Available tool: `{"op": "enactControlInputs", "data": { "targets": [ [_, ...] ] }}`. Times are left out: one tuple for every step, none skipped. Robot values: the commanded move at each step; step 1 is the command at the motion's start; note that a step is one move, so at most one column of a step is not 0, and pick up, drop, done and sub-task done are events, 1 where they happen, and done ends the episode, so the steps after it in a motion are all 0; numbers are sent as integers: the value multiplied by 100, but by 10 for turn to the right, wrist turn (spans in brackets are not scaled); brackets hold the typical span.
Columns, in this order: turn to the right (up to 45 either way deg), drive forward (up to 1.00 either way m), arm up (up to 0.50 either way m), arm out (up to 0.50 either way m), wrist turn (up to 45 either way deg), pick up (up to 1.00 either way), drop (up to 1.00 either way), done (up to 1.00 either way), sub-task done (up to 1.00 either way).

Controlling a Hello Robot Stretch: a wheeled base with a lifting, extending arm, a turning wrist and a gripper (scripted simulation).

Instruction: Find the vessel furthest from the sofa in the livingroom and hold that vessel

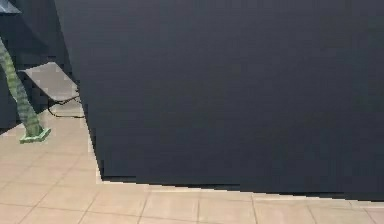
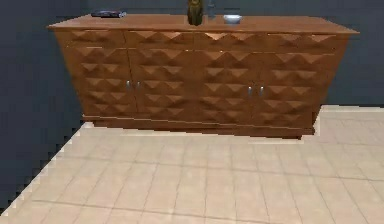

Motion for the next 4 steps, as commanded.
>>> {"op": "enactControlInputs", "data": {
  "targets": [
    [-390, 0, 0, 0, 0, 0, 0, 0, 0],
    [0, 100, 0, 0, 0, 0, 0, 0, 0],
    [-60, 0, 0, 0, 0, 0, 0, 0, 0],
    [-30, 0, 0, 0, 0, 0, 0, 0, 0]
  ]
}}
